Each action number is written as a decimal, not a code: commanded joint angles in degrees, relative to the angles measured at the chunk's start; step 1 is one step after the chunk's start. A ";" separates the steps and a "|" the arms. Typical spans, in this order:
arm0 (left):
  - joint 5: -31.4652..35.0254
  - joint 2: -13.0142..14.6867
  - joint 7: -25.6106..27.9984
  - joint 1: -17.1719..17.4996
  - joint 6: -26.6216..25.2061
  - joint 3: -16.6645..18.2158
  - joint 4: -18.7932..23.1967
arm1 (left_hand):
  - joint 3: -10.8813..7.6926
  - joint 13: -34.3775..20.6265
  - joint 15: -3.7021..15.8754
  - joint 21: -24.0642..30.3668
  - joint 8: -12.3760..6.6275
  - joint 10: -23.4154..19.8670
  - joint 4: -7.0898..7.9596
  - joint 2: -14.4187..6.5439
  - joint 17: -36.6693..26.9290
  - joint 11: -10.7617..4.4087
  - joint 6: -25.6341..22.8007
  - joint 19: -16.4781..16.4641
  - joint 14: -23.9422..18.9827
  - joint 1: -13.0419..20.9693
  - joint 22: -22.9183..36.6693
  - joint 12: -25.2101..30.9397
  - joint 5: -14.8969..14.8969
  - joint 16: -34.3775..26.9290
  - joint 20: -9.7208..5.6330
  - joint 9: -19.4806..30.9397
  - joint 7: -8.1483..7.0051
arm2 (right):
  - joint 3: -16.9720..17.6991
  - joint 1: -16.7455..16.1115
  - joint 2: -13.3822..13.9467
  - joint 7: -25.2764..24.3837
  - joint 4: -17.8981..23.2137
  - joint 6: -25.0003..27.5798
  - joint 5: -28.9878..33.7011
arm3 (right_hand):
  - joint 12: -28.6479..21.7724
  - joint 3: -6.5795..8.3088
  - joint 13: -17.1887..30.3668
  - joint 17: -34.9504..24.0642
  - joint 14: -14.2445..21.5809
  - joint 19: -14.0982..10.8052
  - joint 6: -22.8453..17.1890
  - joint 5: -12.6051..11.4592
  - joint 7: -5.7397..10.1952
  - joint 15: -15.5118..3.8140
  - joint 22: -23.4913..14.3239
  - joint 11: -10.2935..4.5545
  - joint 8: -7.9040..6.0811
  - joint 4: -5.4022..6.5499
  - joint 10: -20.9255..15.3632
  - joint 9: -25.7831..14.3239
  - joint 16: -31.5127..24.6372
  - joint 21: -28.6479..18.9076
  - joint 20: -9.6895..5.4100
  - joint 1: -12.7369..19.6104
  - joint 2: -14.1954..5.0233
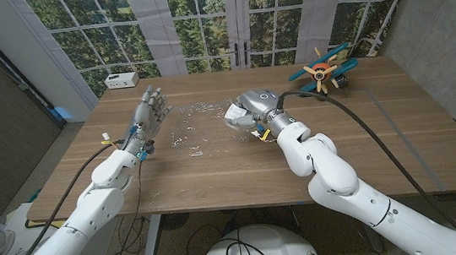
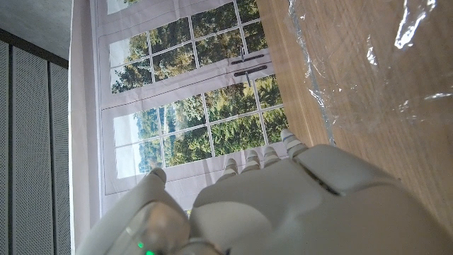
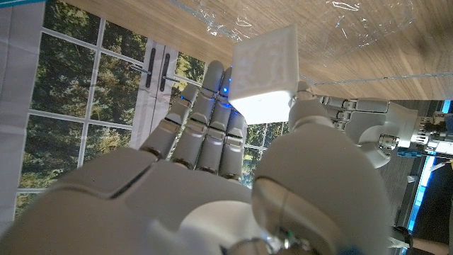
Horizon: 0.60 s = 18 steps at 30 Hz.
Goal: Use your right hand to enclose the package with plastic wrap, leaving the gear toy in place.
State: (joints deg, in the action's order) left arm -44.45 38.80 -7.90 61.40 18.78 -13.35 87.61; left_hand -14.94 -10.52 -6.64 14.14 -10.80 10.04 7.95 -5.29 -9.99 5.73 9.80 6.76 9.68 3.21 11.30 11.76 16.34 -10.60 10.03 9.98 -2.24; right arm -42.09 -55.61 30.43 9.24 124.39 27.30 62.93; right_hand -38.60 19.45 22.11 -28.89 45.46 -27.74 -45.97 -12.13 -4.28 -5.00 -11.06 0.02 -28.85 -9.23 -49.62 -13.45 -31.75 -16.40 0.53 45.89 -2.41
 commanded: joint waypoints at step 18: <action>-0.64 0.80 3.07 3.98 0.78 3.09 1.46 | 0.02 -0.20 0.20 -0.25 0.02 4.69 -0.15 -0.84 -0.14 0.32 4.48 -0.23 4.44 0.86 0.32 0.02 -0.16 0.07 0.32 0.18 -0.24 | -5.95 15.70 -4.03 -5.19 -14.20 -6.42 -12.62 | -0.80 2.94 2.13 -0.69 0.84 0.14 -6.70 0.28 6.28 -4.40 -0.23 -0.13 -0.65 2.94 -0.90 0.07 0.70 -0.48 0.25 8.62 -7.69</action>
State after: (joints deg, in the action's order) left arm -45.00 39.15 -6.34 63.79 19.36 -11.54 88.26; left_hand -14.94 -10.52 -6.64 14.14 -10.80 10.03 7.95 -5.05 -9.99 5.73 9.80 6.76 9.68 3.45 11.30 11.76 16.34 -10.60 10.03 9.98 -2.24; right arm -45.97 -45.52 28.10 6.12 116.16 23.71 55.14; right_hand -39.10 19.45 22.12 -29.37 45.87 -27.74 -45.96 -11.91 -4.27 -5.20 -11.06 0.00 -29.07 -9.23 -49.64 -13.29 -31.22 -16.40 0.53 45.89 -2.41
